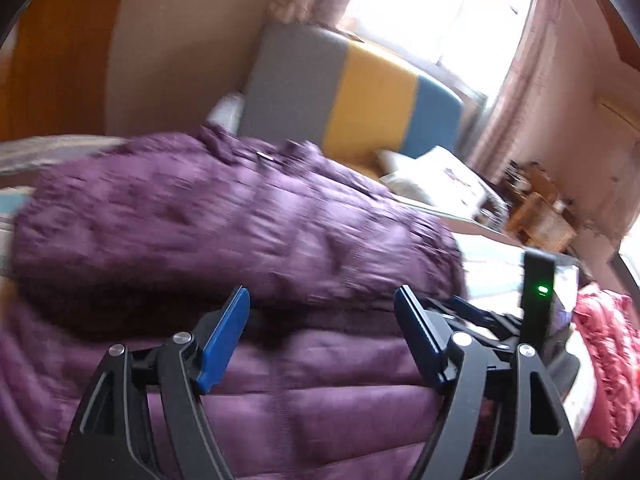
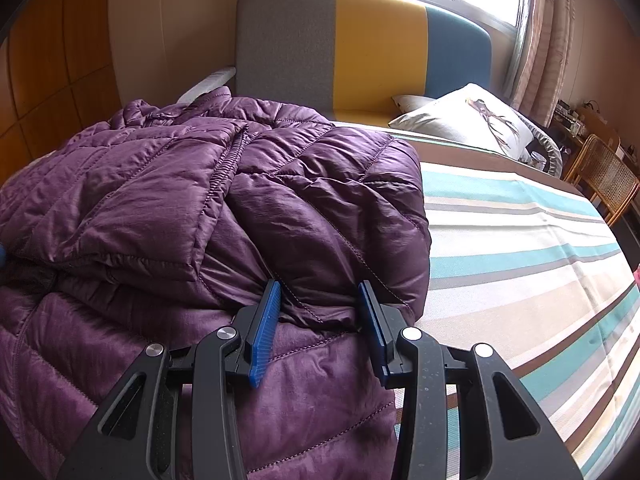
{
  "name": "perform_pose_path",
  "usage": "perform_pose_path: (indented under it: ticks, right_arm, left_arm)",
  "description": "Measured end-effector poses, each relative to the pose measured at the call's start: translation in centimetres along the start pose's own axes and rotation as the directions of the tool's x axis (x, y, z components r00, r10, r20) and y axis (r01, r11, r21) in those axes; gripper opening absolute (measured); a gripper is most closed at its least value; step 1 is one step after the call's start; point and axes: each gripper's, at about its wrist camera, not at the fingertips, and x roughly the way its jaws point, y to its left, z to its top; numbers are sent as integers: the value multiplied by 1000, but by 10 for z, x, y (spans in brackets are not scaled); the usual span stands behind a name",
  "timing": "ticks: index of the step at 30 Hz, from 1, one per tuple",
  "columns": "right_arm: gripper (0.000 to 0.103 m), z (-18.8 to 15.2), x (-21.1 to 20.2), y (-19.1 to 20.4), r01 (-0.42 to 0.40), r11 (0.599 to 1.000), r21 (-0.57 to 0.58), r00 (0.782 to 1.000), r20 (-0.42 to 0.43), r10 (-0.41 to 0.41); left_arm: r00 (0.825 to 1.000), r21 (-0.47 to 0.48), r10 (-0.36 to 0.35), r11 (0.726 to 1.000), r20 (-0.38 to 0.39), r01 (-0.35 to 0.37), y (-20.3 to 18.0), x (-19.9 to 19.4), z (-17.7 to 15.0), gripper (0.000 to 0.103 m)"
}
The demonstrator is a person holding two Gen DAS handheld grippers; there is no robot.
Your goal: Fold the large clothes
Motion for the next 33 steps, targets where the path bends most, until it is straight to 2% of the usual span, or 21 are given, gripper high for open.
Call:
perform_pose_path:
  ticks: [3, 5, 7, 11, 13, 15, 17, 20, 21, 23, 29, 31, 33]
  right_arm:
    - [39, 0, -2, -2, -2, 1000, 3, 1000, 7, 2]
    - [39, 0, -6, -2, -3, 1000, 10, 1000, 26, 2]
    - [39, 1, -9, -4, -14, 1000, 19, 999, 45, 13]
    - [39, 4, -14, -4, -24, 1000, 18, 998, 52, 23]
    - [39, 7, -17, -1, -18, 1000, 3, 999, 51, 18]
    - [39, 10, -23, 3, -29, 1000, -9, 998, 62, 30]
    - [39, 15, -30, 10, -50, 999, -19, 996, 72, 51]
    - [39, 26, -34, 19, -88, 996, -16, 993, 75, 89]
    - [48, 32, -34, 22, -99, 995, -5, 992, 79, 99]
    - [56, 38, -34, 27, -117, 993, 11, 989, 91, 115]
    - [56, 48, -15, 41, -192, 979, 75, 981, 47, 189]
    - [55, 48, -7, 48, -205, 976, 70, 979, 25, 204]
    - [38, 49, -1, 56, -214, 976, 50, 977, 3, 214]
  left_arm:
    - [992, -24, 120, 993, 42, -119, 33, -16, 6, 75]
    - [972, -64, 224, 974, 72, -219, 62, -28, 11, 75]
    - [944, -111, 317, 945, 92, -306, 90, -39, 14, 75]
    - [895, -147, 439, 893, 73, -426, 132, -37, 19, 74]
    - [893, -140, 449, 887, 32, -441, 144, -25, 23, 73]
    - [906, -147, 422, 896, -5, -418, 150, -13, 24, 73]
    - [899, -123, 435, 891, -39, -437, 148, -1, 21, 74]
    - [892, -92, 450, 887, -43, -452, 143, 6, 18, 75]
    - [890, -82, 453, 887, -39, -455, 142, 7, 18, 76]
    - [892, -79, 450, 889, -36, -451, 140, 6, 16, 77]
    - [893, -80, 449, 889, -34, -450, 140, 4, 14, 78]
    - [891, -73, 452, 889, -35, -453, 138, 4, 14, 79]
    - [892, -67, 452, 889, -34, -453, 136, 4, 14, 79]
